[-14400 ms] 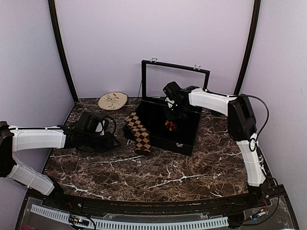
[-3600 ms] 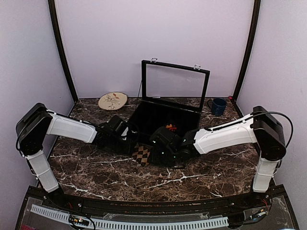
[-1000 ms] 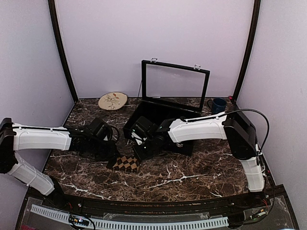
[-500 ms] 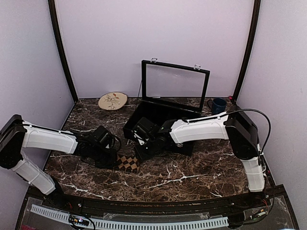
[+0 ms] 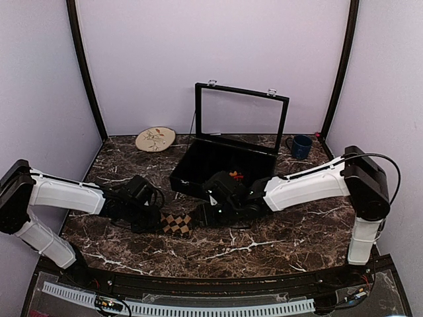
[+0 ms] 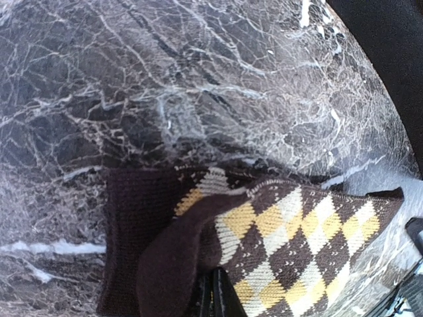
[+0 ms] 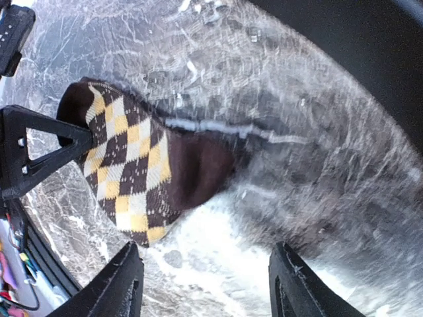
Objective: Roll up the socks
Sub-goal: Pick up the sock from the center of the board, then roll the sock at the center of the board.
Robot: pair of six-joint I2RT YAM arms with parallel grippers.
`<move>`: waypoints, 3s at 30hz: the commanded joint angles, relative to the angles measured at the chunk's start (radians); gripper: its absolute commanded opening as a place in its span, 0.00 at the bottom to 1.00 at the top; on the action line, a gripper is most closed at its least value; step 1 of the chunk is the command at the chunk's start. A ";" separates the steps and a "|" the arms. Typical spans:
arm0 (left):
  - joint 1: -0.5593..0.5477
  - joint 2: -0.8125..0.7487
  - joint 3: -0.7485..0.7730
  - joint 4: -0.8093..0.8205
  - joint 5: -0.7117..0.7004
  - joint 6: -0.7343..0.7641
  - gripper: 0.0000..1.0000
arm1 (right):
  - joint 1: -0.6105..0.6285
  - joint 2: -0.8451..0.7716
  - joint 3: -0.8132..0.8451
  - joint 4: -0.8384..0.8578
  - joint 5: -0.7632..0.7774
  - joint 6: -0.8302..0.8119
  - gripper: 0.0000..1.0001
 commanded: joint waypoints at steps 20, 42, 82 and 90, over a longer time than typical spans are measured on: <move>-0.003 -0.014 -0.033 -0.094 0.031 -0.035 0.07 | 0.075 0.136 -0.082 0.338 -0.063 0.355 0.61; -0.003 -0.063 -0.039 -0.097 0.039 -0.058 0.07 | 0.109 0.158 -0.160 0.469 -0.059 0.532 0.27; 0.004 -0.201 0.008 -0.065 0.001 -0.036 0.29 | 0.061 0.365 0.651 -0.649 0.258 -0.278 0.00; 0.017 -0.138 0.001 0.091 0.061 -0.014 0.31 | 0.070 0.392 0.682 -0.711 0.324 -0.304 0.00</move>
